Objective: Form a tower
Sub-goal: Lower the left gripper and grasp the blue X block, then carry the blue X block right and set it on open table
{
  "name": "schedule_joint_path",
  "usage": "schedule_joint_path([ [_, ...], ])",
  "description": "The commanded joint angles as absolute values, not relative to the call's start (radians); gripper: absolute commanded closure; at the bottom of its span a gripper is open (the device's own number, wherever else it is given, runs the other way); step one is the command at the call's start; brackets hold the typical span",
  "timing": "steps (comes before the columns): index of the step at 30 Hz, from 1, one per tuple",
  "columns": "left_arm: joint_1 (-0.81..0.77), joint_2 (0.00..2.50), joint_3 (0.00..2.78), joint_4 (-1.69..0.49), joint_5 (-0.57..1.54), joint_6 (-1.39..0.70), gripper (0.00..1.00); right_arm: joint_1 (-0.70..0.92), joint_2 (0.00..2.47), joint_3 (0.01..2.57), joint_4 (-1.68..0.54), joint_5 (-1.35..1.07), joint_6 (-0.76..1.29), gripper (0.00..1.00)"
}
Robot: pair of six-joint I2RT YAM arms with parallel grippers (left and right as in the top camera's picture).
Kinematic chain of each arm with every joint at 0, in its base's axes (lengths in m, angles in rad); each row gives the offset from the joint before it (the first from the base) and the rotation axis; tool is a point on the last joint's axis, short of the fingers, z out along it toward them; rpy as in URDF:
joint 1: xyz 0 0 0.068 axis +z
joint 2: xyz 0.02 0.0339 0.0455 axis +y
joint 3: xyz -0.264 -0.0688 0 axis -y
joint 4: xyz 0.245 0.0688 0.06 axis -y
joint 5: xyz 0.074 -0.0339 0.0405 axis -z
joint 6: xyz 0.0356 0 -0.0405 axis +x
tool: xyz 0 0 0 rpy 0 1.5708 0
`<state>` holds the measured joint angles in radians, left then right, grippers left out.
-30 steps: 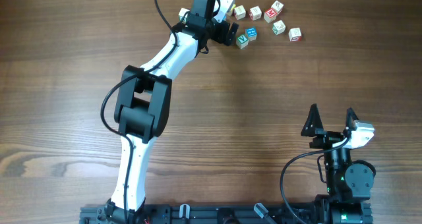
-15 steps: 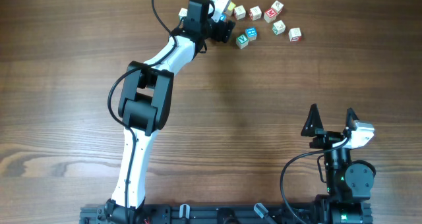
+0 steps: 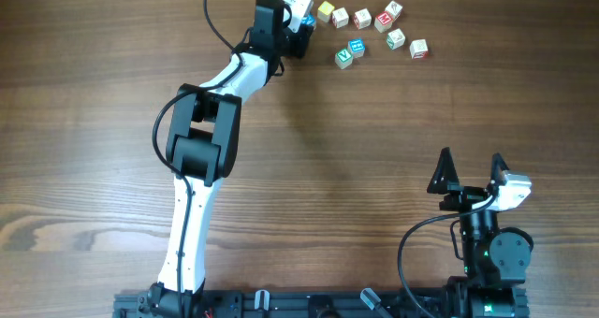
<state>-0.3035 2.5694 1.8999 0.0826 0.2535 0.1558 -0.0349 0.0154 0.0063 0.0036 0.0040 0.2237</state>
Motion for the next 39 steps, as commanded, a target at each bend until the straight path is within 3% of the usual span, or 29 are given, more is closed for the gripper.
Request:
schedule_joint_path([
  [1, -0.304, 2.585, 1.957, 0.076, 0.265, 0.115, 0.74, -0.039, 0.010, 0.005, 0.007, 0.001, 0.238, 0.00],
  [5, -0.304, 2.557, 1.998, 0.003, 0.265, 0.115, 0.78, -0.039, 0.010, 0.005, 0.006, 0.000, 0.239, 0.00],
  [13, -0.310, 2.500, 1.998, -0.151, 0.265, 0.115, 0.76, -0.039, 0.010, 0.005, 0.007, 0.001, 0.238, 0.00],
  [23, -0.312, 2.500, 1.998, -0.162, 0.265, 0.120, 0.56, -0.039, 0.010, 0.005, 0.007, 0.000, 0.239, 0.00],
  [26, -0.312, 2.500, 1.998, -0.157, 0.265, 0.127, 0.55, -0.039, 0.010, 0.005, 0.007, 0.001, 0.238, 0.00],
  [33, -0.312, 2.500, 1.998, -0.107, 0.265, 0.126, 0.75, -0.039, 0.010, 0.005, 0.007, 0.001, 0.238, 0.00],
  [39, -0.315, 2.468, 1.999, -0.107, 0.265, 0.126, 0.75, -0.039, 0.010, 0.005, 0.007, 0.000, 0.239, 0.00],
])
